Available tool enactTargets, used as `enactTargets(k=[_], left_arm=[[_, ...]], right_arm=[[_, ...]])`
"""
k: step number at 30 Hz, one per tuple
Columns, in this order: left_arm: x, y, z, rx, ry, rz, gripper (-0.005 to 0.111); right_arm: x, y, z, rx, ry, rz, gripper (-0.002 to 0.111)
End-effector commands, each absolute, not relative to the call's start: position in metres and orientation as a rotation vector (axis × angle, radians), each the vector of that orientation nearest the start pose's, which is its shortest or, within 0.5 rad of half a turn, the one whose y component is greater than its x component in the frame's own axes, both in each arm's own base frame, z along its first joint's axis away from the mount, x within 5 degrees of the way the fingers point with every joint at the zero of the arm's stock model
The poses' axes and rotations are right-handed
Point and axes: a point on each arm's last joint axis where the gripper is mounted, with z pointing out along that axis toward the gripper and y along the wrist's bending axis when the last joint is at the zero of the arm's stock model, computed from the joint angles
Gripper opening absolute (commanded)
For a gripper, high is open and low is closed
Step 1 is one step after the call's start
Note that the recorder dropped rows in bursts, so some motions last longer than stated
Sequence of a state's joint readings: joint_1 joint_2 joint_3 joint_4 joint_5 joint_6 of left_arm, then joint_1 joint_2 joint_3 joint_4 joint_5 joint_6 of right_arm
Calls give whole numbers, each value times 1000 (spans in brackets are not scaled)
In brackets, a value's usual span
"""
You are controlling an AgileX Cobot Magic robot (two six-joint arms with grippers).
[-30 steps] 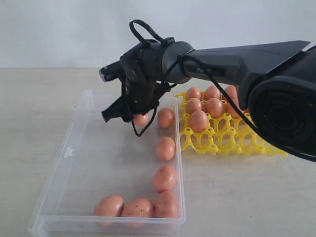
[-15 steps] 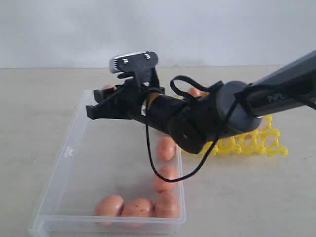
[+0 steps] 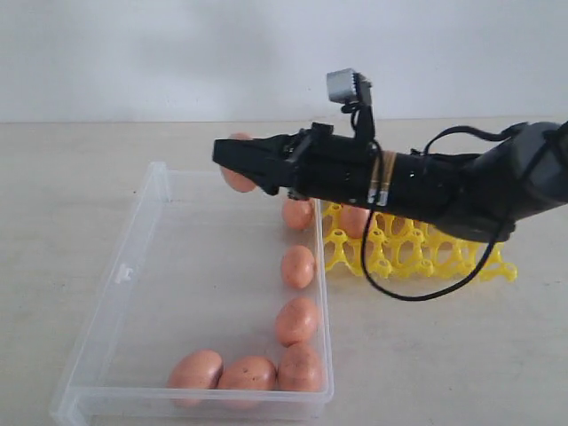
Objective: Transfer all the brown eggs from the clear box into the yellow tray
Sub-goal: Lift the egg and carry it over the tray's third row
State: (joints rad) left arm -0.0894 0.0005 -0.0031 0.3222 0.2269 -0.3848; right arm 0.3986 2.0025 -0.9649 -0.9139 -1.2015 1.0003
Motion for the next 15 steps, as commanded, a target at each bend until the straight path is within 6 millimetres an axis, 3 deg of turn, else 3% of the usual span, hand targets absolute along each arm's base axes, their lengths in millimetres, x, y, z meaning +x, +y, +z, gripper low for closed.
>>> enactTargets(k=[1,4,8,12,15], left_arm=[[56,0,198,-71,1648,-127,1],[56,0,198,-74,1651,-128,5],[56,0,197,-77,1663,-124,22],[56,0,197,-52,1662,-92,37],[56,0,198,-50,1653,-96,37]], right_arm=[[352,139,184,-479,1618,1268,0],[367,81,198,-267,1632,1231,0],[363,22,226,-210,1594,1102,0],[334,3,250,-317,1552,944,0],[306,9,246,-459,1514,789,0]])
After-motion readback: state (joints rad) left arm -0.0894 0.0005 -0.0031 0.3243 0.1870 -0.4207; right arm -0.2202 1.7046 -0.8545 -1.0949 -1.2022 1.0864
